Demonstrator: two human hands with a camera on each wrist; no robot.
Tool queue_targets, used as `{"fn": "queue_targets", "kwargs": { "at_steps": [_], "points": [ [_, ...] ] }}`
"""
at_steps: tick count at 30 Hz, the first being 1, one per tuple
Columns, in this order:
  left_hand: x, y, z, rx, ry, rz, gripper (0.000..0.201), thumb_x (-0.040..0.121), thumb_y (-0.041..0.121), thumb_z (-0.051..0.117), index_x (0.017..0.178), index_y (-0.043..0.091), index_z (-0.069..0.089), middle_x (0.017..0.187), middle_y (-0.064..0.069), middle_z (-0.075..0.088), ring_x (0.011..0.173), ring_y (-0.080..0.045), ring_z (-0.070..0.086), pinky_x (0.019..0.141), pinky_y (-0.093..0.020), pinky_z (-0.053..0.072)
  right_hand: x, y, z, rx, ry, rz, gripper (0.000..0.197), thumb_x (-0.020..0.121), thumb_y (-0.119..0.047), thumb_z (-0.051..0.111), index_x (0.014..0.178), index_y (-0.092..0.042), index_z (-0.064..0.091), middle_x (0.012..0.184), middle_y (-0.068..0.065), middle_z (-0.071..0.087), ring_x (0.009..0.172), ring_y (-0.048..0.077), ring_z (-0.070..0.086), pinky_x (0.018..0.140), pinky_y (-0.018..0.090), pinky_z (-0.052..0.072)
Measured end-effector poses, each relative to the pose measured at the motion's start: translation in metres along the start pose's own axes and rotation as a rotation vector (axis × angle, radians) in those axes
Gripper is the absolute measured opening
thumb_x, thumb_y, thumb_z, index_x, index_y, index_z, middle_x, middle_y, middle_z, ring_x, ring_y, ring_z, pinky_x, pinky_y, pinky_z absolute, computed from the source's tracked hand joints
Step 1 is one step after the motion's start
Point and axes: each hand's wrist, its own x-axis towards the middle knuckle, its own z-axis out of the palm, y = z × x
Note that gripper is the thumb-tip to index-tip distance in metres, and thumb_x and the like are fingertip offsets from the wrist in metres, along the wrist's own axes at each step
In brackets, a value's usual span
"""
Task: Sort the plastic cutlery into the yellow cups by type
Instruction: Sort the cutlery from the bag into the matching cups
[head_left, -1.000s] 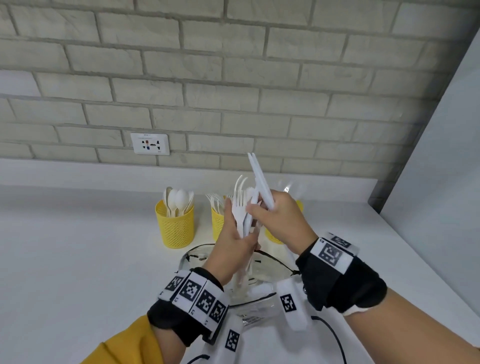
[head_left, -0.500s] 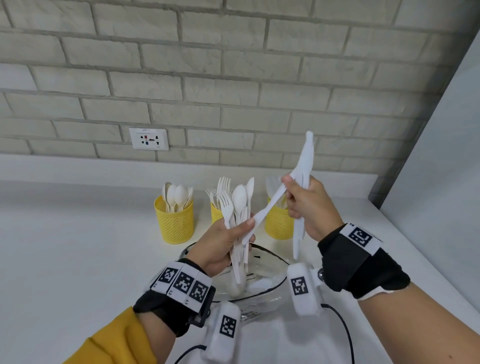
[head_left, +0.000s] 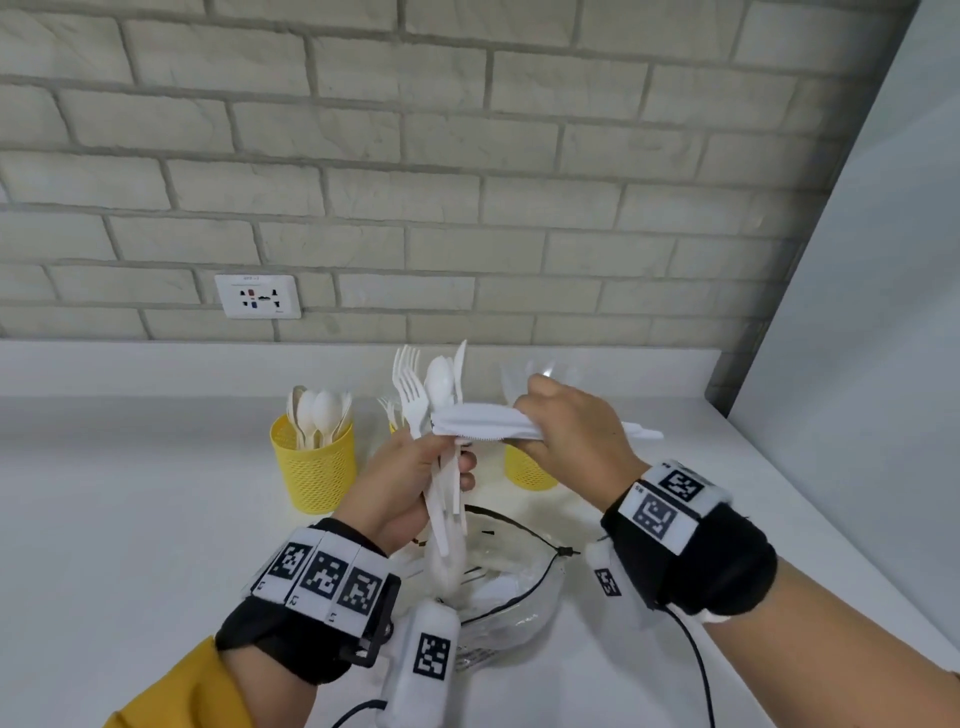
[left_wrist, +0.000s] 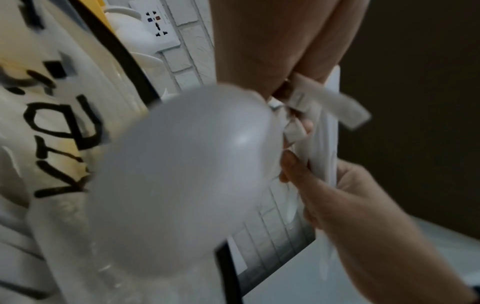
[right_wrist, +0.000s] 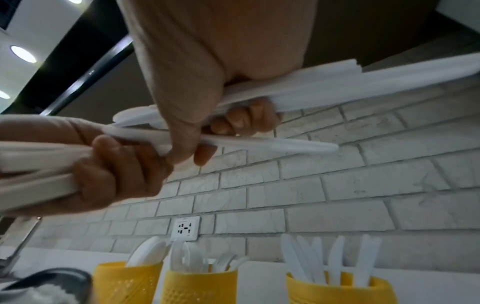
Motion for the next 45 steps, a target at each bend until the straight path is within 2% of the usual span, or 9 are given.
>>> {"fn": "queue_targets", "kwargs": {
  "at_steps": [5, 11, 19, 22, 25, 27, 30, 37, 45],
  "points": [
    [0.011, 0.01, -0.016, -0.083, 0.095, 0.028, 0.017, 0.094, 0.018, 0.047, 0.08, 0.012, 0.055, 0.065, 0.002, 0.049, 0.047, -0.008, 0.047, 0.046, -0.019, 0.044, 0.024, 0.043, -0.007, 0.606, 0.216, 0.375, 0.034, 0.09, -0.029, 0.057, 0.06, -0.015, 0.05, 0.086, 0.016, 0.052, 0.069, 0.018, 0.048, 0.061, 0.013, 0.037],
    [0.024, 0.011, -0.023, -0.142, 0.156, 0.095, 0.017, 0.095, 0.017, 0.046, 0.08, 0.013, 0.053, 0.065, 0.003, 0.049, 0.05, -0.007, 0.048, 0.049, -0.019, 0.046, 0.054, 0.072, 0.008, 1.086, 0.554, 0.64, 0.035, 0.095, -0.027, 0.049, 0.063, -0.015, 0.056, 0.063, -0.002, 0.063, 0.059, 0.005, 0.062, 0.066, 0.02, 0.051],
    [0.035, 0.009, -0.026, -0.116, 0.092, 0.091, 0.011, 0.087, 0.017, 0.054, 0.08, 0.009, 0.054, 0.065, 0.0, 0.053, 0.058, -0.011, 0.054, 0.059, -0.024, 0.052, 0.056, 0.108, 0.095, 0.739, -0.152, 0.772, 0.015, 0.087, -0.014, 0.059, 0.075, -0.007, 0.062, 0.083, 0.016, 0.066, 0.086, 0.035, 0.062, 0.088, 0.045, 0.047],
    [0.037, 0.009, -0.029, -0.13, 0.077, 0.072, 0.012, 0.083, 0.017, 0.055, 0.084, 0.005, 0.054, 0.065, -0.003, 0.056, 0.059, -0.012, 0.058, 0.062, -0.024, 0.055, 0.057, 0.11, 0.097, 0.654, -0.15, 0.748, 0.045, 0.077, -0.025, 0.072, 0.113, -0.002, 0.055, 0.114, 0.017, 0.059, 0.105, 0.031, 0.057, 0.092, 0.04, 0.045],
    [0.037, 0.009, -0.029, -0.141, 0.081, 0.061, 0.015, 0.091, 0.012, 0.048, 0.084, 0.003, 0.057, 0.064, -0.003, 0.061, 0.06, -0.011, 0.062, 0.064, -0.023, 0.056, 0.061, 0.093, 0.078, 0.556, 0.168, 0.647, 0.069, 0.073, -0.024, 0.077, 0.13, -0.006, 0.044, 0.12, 0.012, 0.045, 0.109, 0.022, 0.047, 0.099, 0.035, 0.039],
    [0.037, 0.008, -0.027, -0.152, 0.109, 0.059, 0.015, 0.092, 0.009, 0.047, 0.087, 0.001, 0.059, 0.067, -0.003, 0.065, 0.063, -0.012, 0.064, 0.067, -0.024, 0.056, 0.063, 0.071, 0.059, 0.513, 0.365, 0.47, 0.044, 0.078, -0.014, 0.072, 0.118, -0.006, 0.055, 0.107, 0.011, 0.05, 0.099, 0.016, 0.05, 0.091, 0.029, 0.042],
    [0.036, 0.007, -0.021, -0.156, 0.126, 0.067, 0.015, 0.092, 0.005, 0.047, 0.085, 0.002, 0.061, 0.066, -0.002, 0.069, 0.063, -0.011, 0.067, 0.066, -0.023, 0.057, 0.062, 0.029, 0.036, 0.725, 0.14, 0.24, 0.007, 0.081, -0.007, 0.066, 0.086, -0.011, 0.066, 0.081, 0.001, 0.057, 0.069, -0.001, 0.051, 0.069, 0.014, 0.042],
    [0.025, 0.011, -0.011, -0.193, 0.067, 0.07, 0.016, 0.093, 0.003, 0.047, 0.103, -0.001, 0.058, 0.086, -0.016, 0.068, 0.074, -0.022, 0.071, 0.065, -0.031, 0.059, 0.049, -0.01, 0.019, 0.903, -0.378, 0.231, 0.033, 0.077, -0.006, 0.07, 0.104, -0.016, 0.055, 0.071, -0.002, 0.051, 0.062, 0.018, 0.052, 0.058, 0.029, 0.049],
    [0.017, 0.009, -0.008, -0.073, 0.093, 0.048, 0.011, 0.094, 0.005, 0.048, 0.094, 0.001, 0.058, 0.076, -0.011, 0.061, 0.067, -0.018, 0.064, 0.072, -0.034, 0.057, 0.044, -0.023, 0.01, 0.81, -0.334, 0.442, 0.016, 0.078, 0.003, 0.048, 0.077, -0.013, 0.044, 0.06, 0.005, 0.048, 0.054, 0.023, 0.056, 0.061, 0.039, 0.053]
  ]
}}
